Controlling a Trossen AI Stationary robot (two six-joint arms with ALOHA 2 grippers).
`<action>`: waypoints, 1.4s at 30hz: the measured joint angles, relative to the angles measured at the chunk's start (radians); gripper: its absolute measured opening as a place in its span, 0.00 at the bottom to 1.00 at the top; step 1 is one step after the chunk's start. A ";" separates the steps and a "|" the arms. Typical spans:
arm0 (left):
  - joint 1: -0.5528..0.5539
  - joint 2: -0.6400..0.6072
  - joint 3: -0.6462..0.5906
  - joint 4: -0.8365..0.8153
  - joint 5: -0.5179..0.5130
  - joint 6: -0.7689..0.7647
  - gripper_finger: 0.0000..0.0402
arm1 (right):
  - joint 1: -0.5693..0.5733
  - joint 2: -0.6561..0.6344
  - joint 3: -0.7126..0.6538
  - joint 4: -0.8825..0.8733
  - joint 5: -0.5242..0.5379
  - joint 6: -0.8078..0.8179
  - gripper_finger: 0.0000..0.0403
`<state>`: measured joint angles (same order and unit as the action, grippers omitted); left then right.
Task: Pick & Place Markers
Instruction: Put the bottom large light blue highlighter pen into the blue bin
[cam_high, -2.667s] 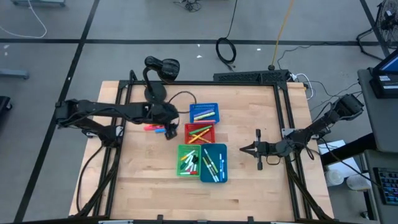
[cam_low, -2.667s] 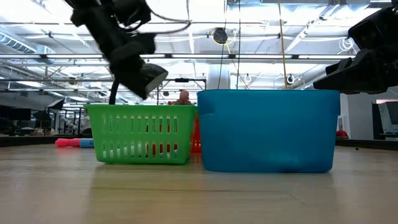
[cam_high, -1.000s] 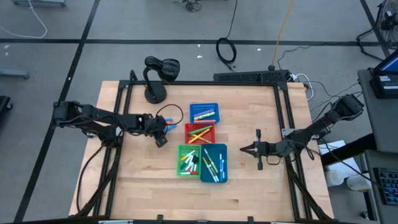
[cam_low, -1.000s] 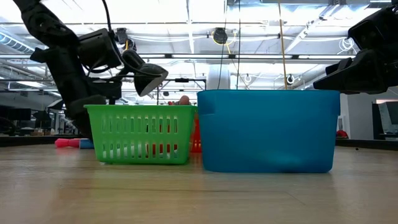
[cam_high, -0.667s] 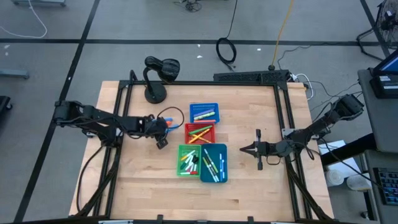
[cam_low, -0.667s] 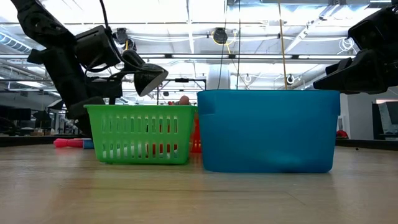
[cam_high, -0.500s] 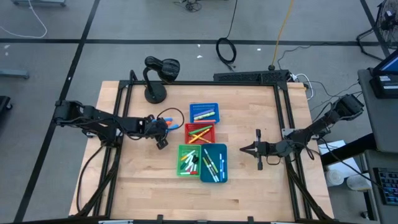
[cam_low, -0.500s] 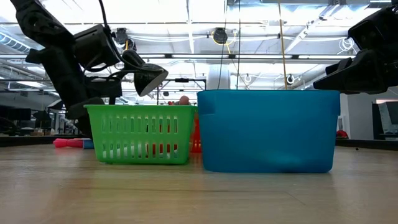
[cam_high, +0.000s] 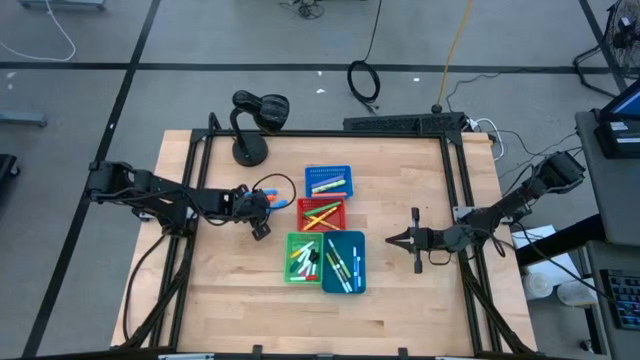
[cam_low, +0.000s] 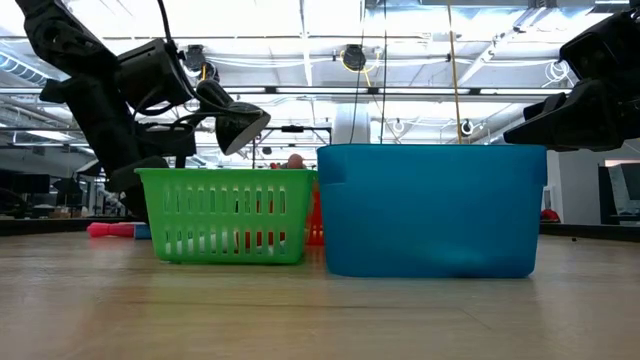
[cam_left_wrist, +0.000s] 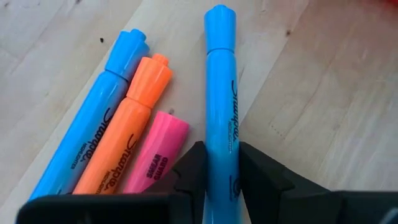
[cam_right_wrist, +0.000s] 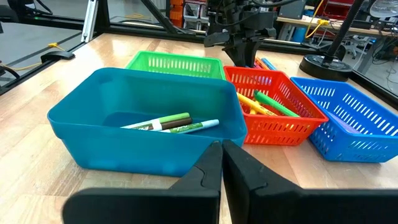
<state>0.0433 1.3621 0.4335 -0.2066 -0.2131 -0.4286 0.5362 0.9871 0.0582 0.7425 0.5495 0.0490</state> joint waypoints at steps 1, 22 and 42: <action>0.000 0.000 0.000 0.000 0.000 0.000 0.22 | 0.000 0.000 0.000 0.000 0.000 0.000 0.00; 0.000 0.000 0.001 0.005 0.003 -0.003 0.17 | 0.000 0.000 0.000 0.000 0.000 0.000 0.00; -0.001 -0.001 0.002 0.034 0.003 -0.003 0.20 | 0.000 0.000 0.000 0.000 0.000 0.000 0.00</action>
<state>0.0425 1.3613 0.4351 -0.1726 -0.2096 -0.4316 0.5363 0.9874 0.0582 0.7422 0.5495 0.0494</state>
